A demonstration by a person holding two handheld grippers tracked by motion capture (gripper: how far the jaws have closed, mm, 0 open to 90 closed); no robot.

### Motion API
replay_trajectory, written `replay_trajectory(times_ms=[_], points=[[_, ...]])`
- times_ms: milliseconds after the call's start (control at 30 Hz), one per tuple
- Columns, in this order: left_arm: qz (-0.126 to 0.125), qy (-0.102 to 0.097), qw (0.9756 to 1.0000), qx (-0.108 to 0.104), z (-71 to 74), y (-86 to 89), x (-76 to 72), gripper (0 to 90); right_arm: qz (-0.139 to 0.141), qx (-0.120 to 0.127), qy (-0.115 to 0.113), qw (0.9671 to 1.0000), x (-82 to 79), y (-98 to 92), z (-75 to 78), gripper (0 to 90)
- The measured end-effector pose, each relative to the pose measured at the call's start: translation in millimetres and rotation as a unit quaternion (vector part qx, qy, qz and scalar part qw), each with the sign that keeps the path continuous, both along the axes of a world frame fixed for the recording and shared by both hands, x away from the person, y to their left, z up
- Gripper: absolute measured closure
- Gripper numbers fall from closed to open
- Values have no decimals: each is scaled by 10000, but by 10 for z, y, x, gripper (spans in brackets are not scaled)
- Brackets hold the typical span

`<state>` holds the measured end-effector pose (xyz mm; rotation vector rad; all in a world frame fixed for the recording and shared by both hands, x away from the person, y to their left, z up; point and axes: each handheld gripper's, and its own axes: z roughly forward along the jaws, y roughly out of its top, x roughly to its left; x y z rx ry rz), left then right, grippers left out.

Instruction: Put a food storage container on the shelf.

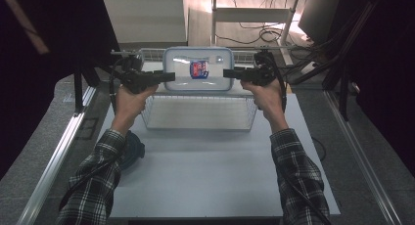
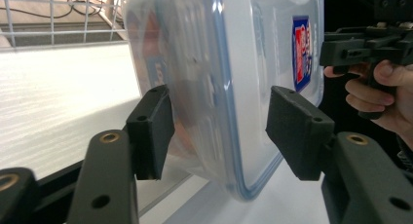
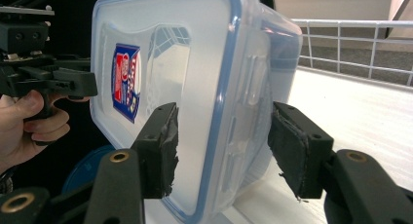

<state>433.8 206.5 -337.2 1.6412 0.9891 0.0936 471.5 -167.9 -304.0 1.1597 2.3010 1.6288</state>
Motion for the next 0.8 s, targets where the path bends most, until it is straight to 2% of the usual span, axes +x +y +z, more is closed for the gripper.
replay_trajectory(times_ms=[167, 300, 333, 367, 433, 533, 600, 667, 700, 733, 800], points=[[-25, 43, 10000, -33, -25, -1, 16, 406, -17, -173, -46, 9998, -12, 24, 20, 416], [-39, 118, 9999, 107, -40, -22, 30, 388, -76, -365, -106, 9992, -19, 50, 16, 405], [8, 131, 9999, 62, -45, -20, 41, 373, -100, -447, -125, 9989, -20, 64, 9, 401], [-6, 238, 9997, -93, -58, -5, 60, 362, -93, -519, -149, 9985, -18, 80, -6, 400], [-37, 292, 9994, -167, -64, 16, 88, 363, -125, -529, -156, 9984, -16, 113, -29, 388], [56, 277, 9996, -22, -32, 12, 92, 326, -192, -554, -180, 9981, -12, 132, -19, 388], [320, 60, 9992, 242, 20, -4, 55, 320, -224, -563, -198, 9980, -14, 134, -14, 392], [543, -31, 9977, 405, 59, -4, 39, 309, -382, -523, -267, 9975, -26, 131, 10, 427], [624, -61, 9971, 439, 74, -2, 35, 309, -382, -523, -267, 9975, -26, 131, 10, 427], [652, -70, 9969, 424, 92, 1, 35, 358, -442, -509, -280, 9973, -33, 144, 21, 433], [630, -57, 9971, 412, 98, 1, 40, 380, -475, -525, -282, 9971, -36, 152, 27, 437]])
